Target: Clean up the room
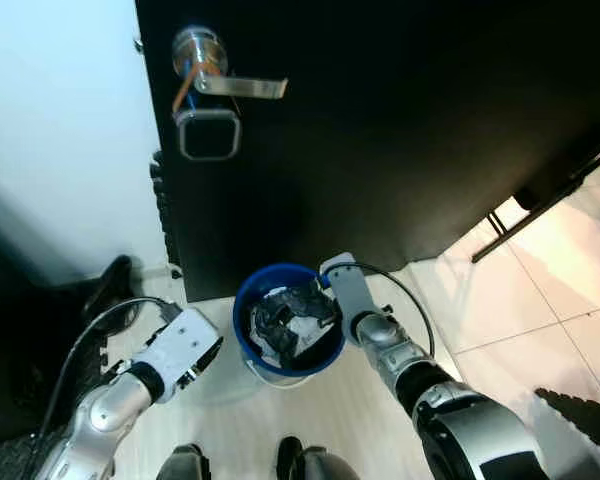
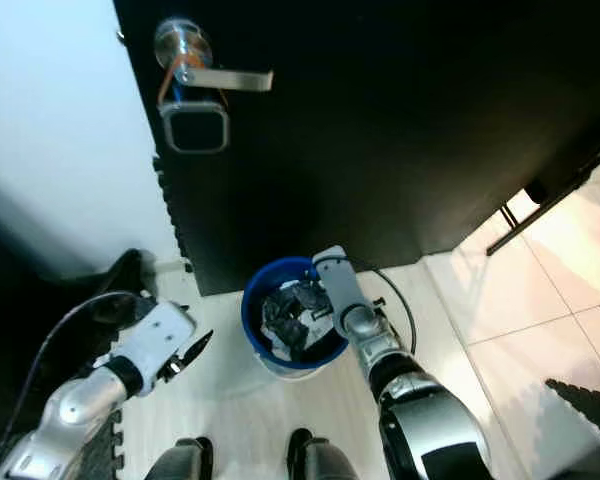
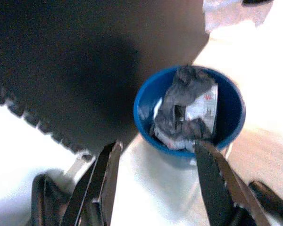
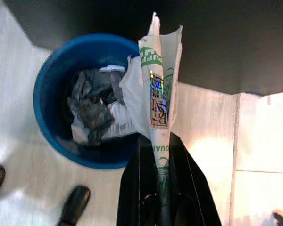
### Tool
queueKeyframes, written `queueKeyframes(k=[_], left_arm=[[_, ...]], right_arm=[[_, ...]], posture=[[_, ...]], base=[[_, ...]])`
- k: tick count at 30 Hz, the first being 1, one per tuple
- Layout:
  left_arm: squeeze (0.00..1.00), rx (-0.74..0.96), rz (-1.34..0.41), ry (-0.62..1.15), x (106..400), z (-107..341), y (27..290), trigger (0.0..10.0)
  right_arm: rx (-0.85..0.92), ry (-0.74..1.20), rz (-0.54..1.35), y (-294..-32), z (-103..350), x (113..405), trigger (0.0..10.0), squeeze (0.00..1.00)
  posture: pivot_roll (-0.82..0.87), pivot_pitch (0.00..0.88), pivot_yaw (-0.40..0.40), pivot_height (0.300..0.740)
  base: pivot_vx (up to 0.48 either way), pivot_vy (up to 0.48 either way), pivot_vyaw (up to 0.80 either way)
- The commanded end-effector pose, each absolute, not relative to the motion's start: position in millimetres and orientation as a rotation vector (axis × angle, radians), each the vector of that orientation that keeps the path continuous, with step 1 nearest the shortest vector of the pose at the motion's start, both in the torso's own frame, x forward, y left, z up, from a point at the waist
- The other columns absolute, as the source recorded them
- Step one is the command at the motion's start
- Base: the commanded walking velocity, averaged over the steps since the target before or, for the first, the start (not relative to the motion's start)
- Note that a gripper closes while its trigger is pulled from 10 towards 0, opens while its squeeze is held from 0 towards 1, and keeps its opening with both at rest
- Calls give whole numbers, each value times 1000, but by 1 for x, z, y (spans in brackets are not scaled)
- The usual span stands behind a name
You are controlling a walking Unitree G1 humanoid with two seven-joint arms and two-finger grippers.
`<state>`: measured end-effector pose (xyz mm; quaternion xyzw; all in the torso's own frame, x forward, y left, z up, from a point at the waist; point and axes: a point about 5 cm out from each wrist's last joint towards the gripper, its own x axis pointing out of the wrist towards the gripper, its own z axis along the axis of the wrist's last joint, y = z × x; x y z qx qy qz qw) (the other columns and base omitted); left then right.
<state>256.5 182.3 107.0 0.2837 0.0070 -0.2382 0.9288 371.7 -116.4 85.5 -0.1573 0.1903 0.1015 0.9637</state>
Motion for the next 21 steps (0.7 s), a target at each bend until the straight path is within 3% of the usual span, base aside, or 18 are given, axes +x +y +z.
queueKeyframes(k=[1, 8, 21], left_arm=[[0, 585, -503, 18, 249, 107, 185, 10000], [0, 588, -495, 17, 244, 112, 190, 10000], [0, 580, -509, 20, 244, 113, 184, 10000]], right_arm=[[-307, 386, 165, -123, 85, 372, 10000, 0], [-324, 297, 98, -132, 112, 386, 10000, 0], [-303, 294, 89, -135, 113, 387, 10000, 0]], posture=[[202, 396, -211, 740], [208, 399, -208, 740], [208, 396, -203, 740]], base=[[0, 0, 0], [0, 0, 0], [0, 0, 0]])
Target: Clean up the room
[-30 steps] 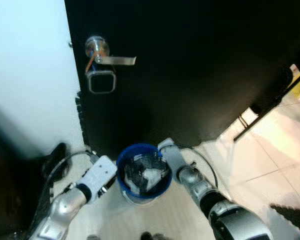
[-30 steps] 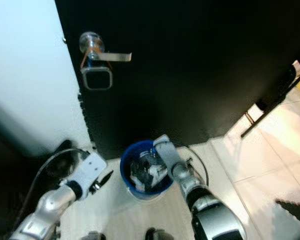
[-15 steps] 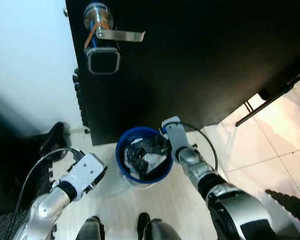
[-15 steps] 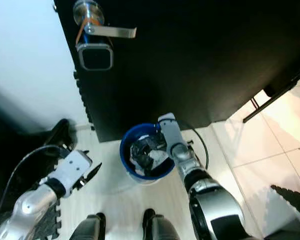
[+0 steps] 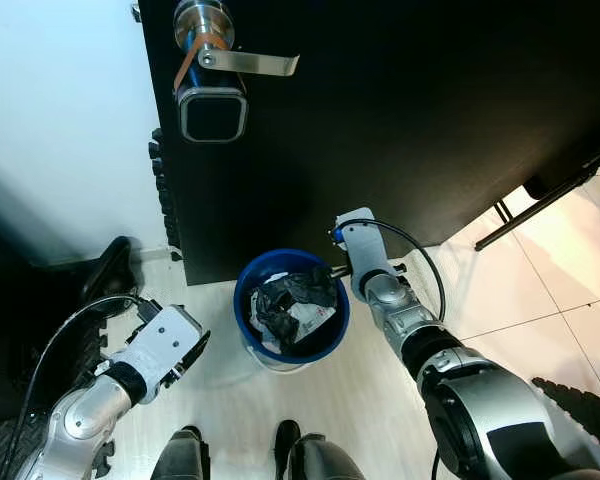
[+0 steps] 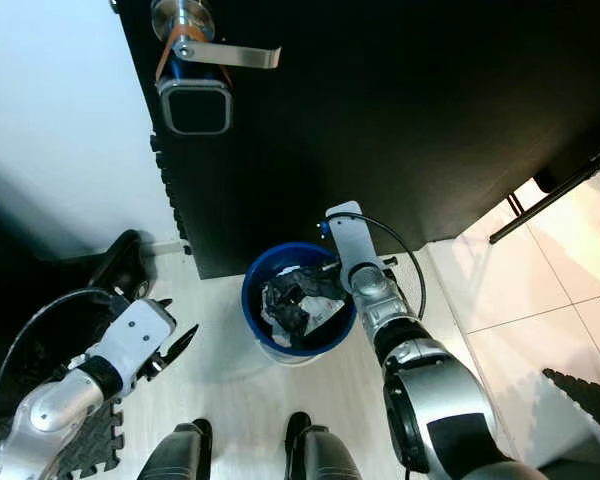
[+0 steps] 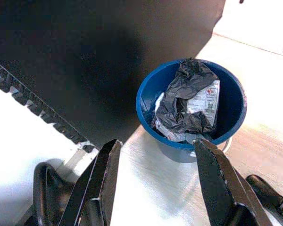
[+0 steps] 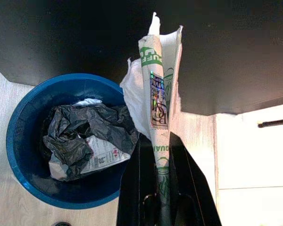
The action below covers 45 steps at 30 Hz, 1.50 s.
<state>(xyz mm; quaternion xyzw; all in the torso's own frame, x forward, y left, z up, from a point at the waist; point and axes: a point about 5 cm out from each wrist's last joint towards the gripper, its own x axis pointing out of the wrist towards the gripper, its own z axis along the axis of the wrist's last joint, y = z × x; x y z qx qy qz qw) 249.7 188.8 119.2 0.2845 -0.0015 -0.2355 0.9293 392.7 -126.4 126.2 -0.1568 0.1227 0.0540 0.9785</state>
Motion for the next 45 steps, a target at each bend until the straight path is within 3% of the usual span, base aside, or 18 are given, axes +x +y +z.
queueKeyframes(k=[1, 8, 9, 11, 12, 13, 14, 15, 16, 18, 34, 35, 38, 39, 41, 42, 43, 45], left_arm=[[0, 579, -510, 20, 244, 113, 183, 10000], [0, 575, -513, 23, 241, 114, 185, 10000], [0, 573, -514, 25, 240, 114, 185, 10000], [0, 573, -514, 25, 240, 114, 185, 10000], [0, 572, -515, 25, 240, 114, 184, 10000], [0, 572, -515, 25, 240, 114, 184, 10000], [0, 572, -515, 25, 240, 114, 184, 10000], [0, 571, -516, 25, 241, 114, 184, 10000], [0, 571, -515, 25, 241, 115, 184, 10000], [0, 571, -515, 25, 242, 115, 184, 10000], [0, 578, -519, 32, 245, 115, 182, 10000], [0, 578, -518, 32, 245, 115, 182, 10000], [0, 578, -518, 32, 245, 115, 182, 10000], [0, 578, -518, 32, 245, 115, 182, 10000], [0, 578, -518, 32, 245, 115, 182, 10000], [0, 578, -517, 30, 246, 115, 182, 10000], [0, 578, -516, 30, 246, 115, 182, 10000], [0, 577, -515, 29, 246, 116, 182, 10000]], right_arm=[[-306, 290, 82, -136, 113, 387, 10000, 0], [-322, 262, 45, -137, 117, 389, 10000, 0], [-297, 255, 43, -137, 120, 390, 10000, 125], [-297, 255, 43, -137, 120, 390, 10000, 125], [-280, 252, 44, -136, 120, 390, 10000, 824], [-280, 252, 44, -136, 120, 390, 10000, 824], [-257, 253, 47, -135, 121, 390, 10000, 1000], [-241, 256, 49, -134, 120, 390, 10000, 1000], [-233, 258, 48, -134, 120, 390, 10000, 59], [-225, 261, 47, -134, 120, 390, 10000, 0], [-188, 272, 33, -138, 118, 389, 10000, 0], [-183, 272, 38, -138, 118, 389, 10000, 204], [-179, 273, 42, -137, 118, 389, 10000, 204], [-179, 273, 47, -137, 118, 389, 10000, 757], [-179, 273, 47, -137, 118, 389, 10000, 757], [-188, 277, 54, -136, 117, 389, 10000, 620], [-191, 279, 55, -135, 116, 388, 10000, 0], [-193, 280, 55, -135, 116, 388, 10000, 0]], posture=[[210, 398, -203, 740], [211, 397, -202, 740], [211, 396, -201, 740], [211, 396, -201, 740], [211, 396, -201, 740], [211, 396, -201, 740], [211, 394, -201, 740], [211, 394, -201, 740], [211, 393, -201, 740], [211, 394, -201, 740], [213, 389, -199, 740], [212, 388, -198, 740], [212, 388, -198, 740], [212, 388, -199, 740], [212, 388, -199, 740], [214, 389, -200, 740], [214, 389, -200, 740], [214, 388, -200, 740]], base=[[0, 0, 0], [0, 0, 0], [0, 0, 0], [0, 0, 0], [0, 0, 0], [0, 0, 0], [0, 0, 0], [0, 0, 0], [0, 0, 0], [0, 0, 0], [0, 0, 0], [0, 0, 0], [0, 0, 0], [0, 0, 0], [0, 0, 0], [0, 0, 0], [0, 0, 0], [0, 0, 0]])
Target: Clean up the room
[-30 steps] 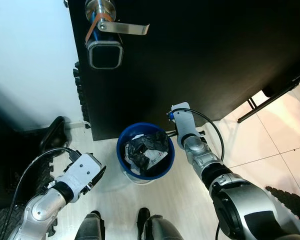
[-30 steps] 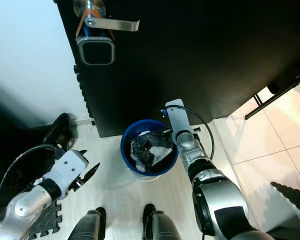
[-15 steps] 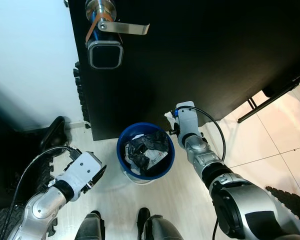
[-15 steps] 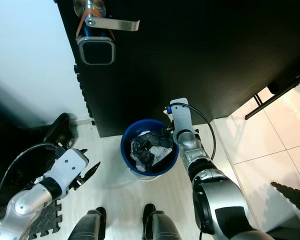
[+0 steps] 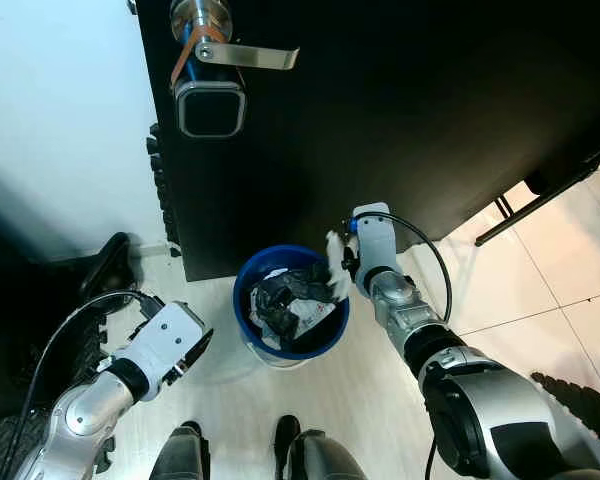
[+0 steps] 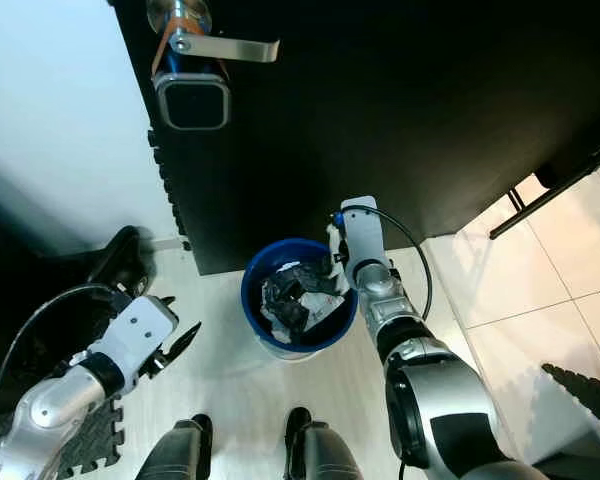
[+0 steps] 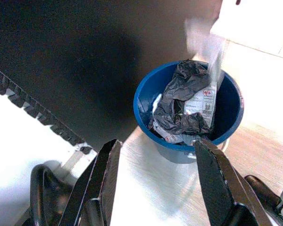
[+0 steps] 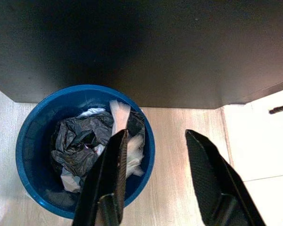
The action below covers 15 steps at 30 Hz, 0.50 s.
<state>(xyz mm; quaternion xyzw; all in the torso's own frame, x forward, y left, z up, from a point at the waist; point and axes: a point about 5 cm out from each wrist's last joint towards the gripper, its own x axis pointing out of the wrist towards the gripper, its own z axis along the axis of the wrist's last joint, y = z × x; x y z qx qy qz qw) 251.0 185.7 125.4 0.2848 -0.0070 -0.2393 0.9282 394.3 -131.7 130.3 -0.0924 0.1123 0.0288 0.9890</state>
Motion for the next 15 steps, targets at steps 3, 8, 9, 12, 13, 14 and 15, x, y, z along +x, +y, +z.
queueKeyframes(k=[3, 8, 9, 12, 13, 14, 15], left_arm=[[0, 579, -515, 30, 246, 115, 183, 10000], [0, 580, -515, 32, 245, 114, 183, 10000], [0, 580, -515, 32, 245, 114, 183, 10000], [0, 566, -507, 43, 245, 112, 184, 10000], [0, 552, -500, 48, 246, 111, 184, 10000], [0, 531, -486, 54, 248, 109, 183, 10000], [0, 492, -465, 67, 252, 105, 180, 10000]], right_arm=[[-196, 281, 57, -135, 115, 388, 10000, 0], [-202, 282, 58, -135, 115, 388, 10000, 0], [-202, 282, 58, -135, 115, 388, 10000, 0], [-214, 284, 50, -136, 114, 387, 10000, 0], [-216, 284, 42, -138, 114, 387, 10000, 0], [-211, 282, 28, -139, 114, 388, 10000, 0], [-177, 283, 0, -142, 115, 388, 10000, 0]], posture=[[214, 387, -200, 740], [218, 382, -196, 740], [218, 382, -196, 740], [206, 352, -188, 740], [206, 352, -188, 740], [188, 323, -185, 740], [166, 278, -178, 740]], base=[[0, 0, 0], [0, 0, 0], [0, 0, 0], [0, 0, 0], [0, 0, 0], [0, 0, 0], [0, 0, 0]])
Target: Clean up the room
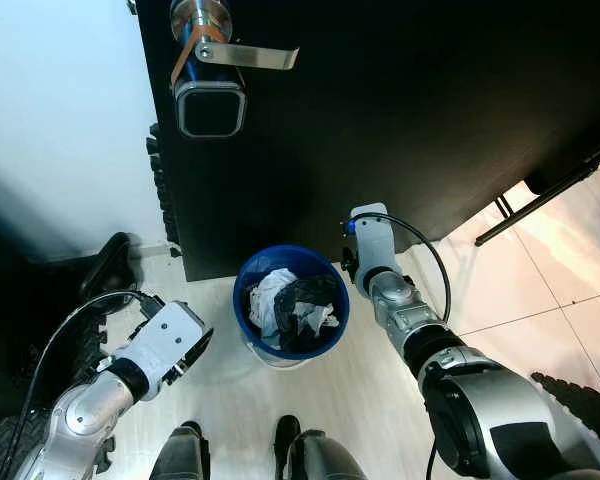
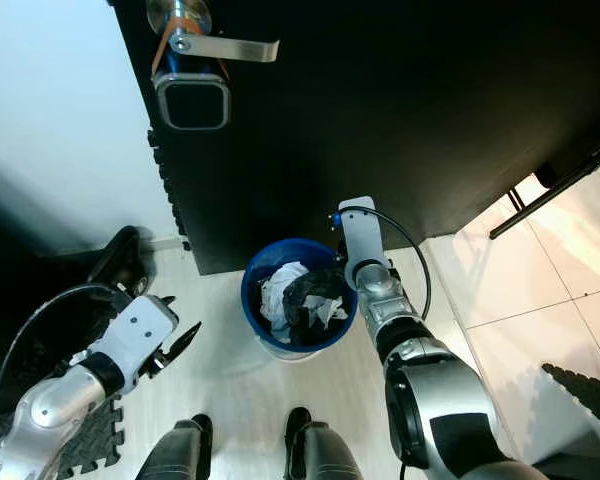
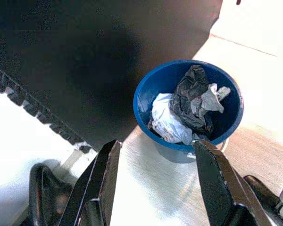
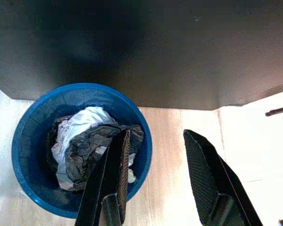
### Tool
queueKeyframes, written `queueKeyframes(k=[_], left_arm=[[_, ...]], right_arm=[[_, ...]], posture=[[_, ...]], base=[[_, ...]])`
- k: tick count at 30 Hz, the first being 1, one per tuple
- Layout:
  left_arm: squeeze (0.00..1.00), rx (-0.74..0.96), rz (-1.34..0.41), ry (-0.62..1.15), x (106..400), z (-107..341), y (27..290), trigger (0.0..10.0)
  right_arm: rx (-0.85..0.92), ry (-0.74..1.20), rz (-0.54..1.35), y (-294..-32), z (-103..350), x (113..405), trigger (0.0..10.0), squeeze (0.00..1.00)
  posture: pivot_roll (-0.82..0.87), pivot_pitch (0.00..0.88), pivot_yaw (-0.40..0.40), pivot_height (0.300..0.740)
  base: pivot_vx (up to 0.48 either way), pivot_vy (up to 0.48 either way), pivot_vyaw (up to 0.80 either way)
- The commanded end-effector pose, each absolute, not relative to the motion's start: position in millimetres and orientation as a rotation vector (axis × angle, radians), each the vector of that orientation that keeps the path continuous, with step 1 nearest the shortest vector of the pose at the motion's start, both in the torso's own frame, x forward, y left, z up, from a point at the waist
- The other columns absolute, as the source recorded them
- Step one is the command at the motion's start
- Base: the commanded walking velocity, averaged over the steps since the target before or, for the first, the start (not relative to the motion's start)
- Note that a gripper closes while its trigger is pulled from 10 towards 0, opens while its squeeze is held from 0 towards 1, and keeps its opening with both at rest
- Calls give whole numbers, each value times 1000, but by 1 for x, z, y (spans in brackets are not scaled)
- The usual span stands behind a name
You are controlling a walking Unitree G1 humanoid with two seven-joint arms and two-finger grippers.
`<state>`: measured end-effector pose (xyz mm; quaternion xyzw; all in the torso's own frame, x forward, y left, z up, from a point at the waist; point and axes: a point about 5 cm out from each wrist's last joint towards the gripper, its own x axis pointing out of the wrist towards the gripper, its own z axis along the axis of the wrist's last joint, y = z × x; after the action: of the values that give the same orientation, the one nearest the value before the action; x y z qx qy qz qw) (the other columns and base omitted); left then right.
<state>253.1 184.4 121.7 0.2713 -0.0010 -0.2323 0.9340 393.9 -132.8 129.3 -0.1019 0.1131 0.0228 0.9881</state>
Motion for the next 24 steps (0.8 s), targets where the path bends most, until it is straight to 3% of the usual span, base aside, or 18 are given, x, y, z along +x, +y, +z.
queueKeyframes(k=[1, 3, 4, 9, 10, 12, 18, 20, 24], left_arm=[[0, 492, -465, 67, 252, 105, 180, 10000], [0, 465, -451, 76, 254, 103, 178, 10000], [0, 417, -436, 118, 260, 94, 167, 10000], [0, 416, -441, 147, 264, 85, 155, 10000], [0, 430, -420, 165, 264, 78, 150, 10000], [0, 406, -384, 179, 264, 74, 149, 10000], [0, 360, -335, 201, 265, 68, 149, 10000], [0, 276, -185, 237, 269, 61, 159, 10000], [0, 267, -138, 238, 270, 60, 162, 10000]], right_arm=[[-177, 283, 0, -142, 115, 388, 10000, 0], [-152, 285, -19, -144, 115, 388, 10000, 0], [-86, 332, -59, -145, 108, 385, 10000, 0], [-48, 371, -64, -139, 96, 379, 10000, 0], [-51, 374, -28, -129, 84, 370, 10000, 0], [-55, 367, 7, -122, 72, 361, 10000, 0], [-51, 363, 30, -117, 61, 351, 10000, 0], [7, 369, 94, -125, 27, 314, 10000, 0], [32, 379, 118, -128, 19, 303, 10000, 0]], posture=[[166, 278, -178, 740], [166, 278, -178, 740], [147, 185, -169, 740], [144, 137, -156, 740], [135, 70, -135, 740], [125, 41, -119, 740], [121, 28, -112, 740], [106, 0, -70, 740], [105, 0, -56, 740]], base=[[0, 0, 0], [0, 0, 0], [0, 0, 0], [0, 0, 0], [0, 0, 0], [0, 0, 0], [0, 0, 0], [0, 0, 0], [0, 0, 0]])
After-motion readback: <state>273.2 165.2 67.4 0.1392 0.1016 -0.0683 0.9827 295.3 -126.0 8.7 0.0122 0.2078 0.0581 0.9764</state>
